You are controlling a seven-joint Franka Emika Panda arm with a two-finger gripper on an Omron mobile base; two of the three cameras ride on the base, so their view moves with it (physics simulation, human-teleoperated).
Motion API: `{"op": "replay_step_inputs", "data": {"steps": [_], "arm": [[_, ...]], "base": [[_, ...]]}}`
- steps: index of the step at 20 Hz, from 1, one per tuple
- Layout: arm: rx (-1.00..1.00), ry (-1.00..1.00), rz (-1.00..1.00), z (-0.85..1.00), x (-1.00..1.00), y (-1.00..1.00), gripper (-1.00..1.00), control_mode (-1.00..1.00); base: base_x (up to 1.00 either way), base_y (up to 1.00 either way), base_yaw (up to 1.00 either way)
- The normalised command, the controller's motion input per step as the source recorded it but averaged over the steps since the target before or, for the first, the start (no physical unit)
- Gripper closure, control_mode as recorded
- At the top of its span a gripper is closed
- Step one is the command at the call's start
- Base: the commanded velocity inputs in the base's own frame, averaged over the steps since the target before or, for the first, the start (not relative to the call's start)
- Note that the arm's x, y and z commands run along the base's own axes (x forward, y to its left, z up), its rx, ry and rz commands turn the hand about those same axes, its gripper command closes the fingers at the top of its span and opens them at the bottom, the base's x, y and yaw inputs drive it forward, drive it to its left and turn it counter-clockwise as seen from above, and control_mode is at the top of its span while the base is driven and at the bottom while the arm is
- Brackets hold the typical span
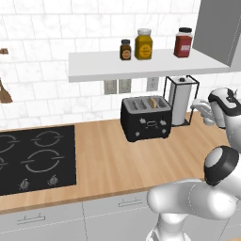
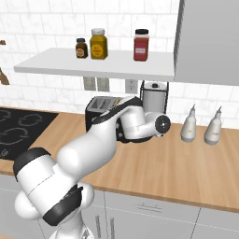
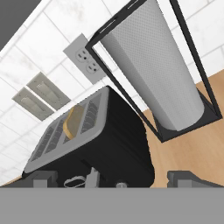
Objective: Start the toaster. Once the lever pops up, take the bread to the plate on the dining counter.
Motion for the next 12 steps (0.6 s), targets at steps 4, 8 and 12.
{"op": "replay_step_inputs", "data": {"steps": [4,8,12], "arm": [[0.00,0.00,0.00,0.00,0.00,0.00,-1.00,-1.00],[0.00,0.00,0.00,0.00,0.00,0.00,-1.00,-1.00],[0.00,0.00,0.00,0.00,0.00,0.00,-1.00,-1.00]], "base": [[0.00,0.00,0.00],[0.00,0.00,0.00],[0.00,0.00,0.00]]}}
